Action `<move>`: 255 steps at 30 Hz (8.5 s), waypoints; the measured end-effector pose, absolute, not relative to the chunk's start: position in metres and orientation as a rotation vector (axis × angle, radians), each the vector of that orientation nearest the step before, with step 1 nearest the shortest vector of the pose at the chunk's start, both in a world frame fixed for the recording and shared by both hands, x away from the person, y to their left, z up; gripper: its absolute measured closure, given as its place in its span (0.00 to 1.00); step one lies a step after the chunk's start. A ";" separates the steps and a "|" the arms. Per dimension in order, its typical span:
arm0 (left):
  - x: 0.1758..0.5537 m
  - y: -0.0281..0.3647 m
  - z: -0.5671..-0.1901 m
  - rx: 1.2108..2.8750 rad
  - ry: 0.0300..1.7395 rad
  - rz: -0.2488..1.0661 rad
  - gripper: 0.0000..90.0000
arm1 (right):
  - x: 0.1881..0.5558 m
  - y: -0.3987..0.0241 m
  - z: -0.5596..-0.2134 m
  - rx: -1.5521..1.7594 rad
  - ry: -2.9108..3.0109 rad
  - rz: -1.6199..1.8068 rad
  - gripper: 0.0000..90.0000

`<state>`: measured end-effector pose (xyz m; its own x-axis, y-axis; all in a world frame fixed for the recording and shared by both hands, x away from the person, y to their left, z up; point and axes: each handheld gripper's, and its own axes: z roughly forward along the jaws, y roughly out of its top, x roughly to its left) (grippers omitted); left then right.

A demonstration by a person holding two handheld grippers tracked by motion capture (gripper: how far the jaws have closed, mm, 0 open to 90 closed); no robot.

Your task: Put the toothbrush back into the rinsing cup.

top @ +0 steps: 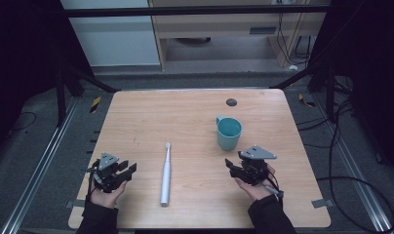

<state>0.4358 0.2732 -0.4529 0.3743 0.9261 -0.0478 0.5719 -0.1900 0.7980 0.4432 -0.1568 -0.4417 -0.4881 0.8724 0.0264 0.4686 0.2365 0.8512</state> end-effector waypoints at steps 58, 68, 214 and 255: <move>0.436 0.190 -0.482 2.153 1.194 0.403 0.67 | 0.445 -0.229 -0.472 1.380 1.972 0.933 0.47; 0.439 0.195 -0.482 2.167 1.180 0.388 0.71 | 0.444 -0.229 -0.472 1.372 1.978 0.942 0.50; 0.496 0.167 -0.460 2.641 1.085 0.034 0.73 | 0.447 -0.232 -0.470 1.365 1.998 0.910 0.51; 0.488 0.184 -0.417 2.277 1.122 0.394 0.73 | 0.447 -0.234 -0.469 1.371 1.953 0.916 0.47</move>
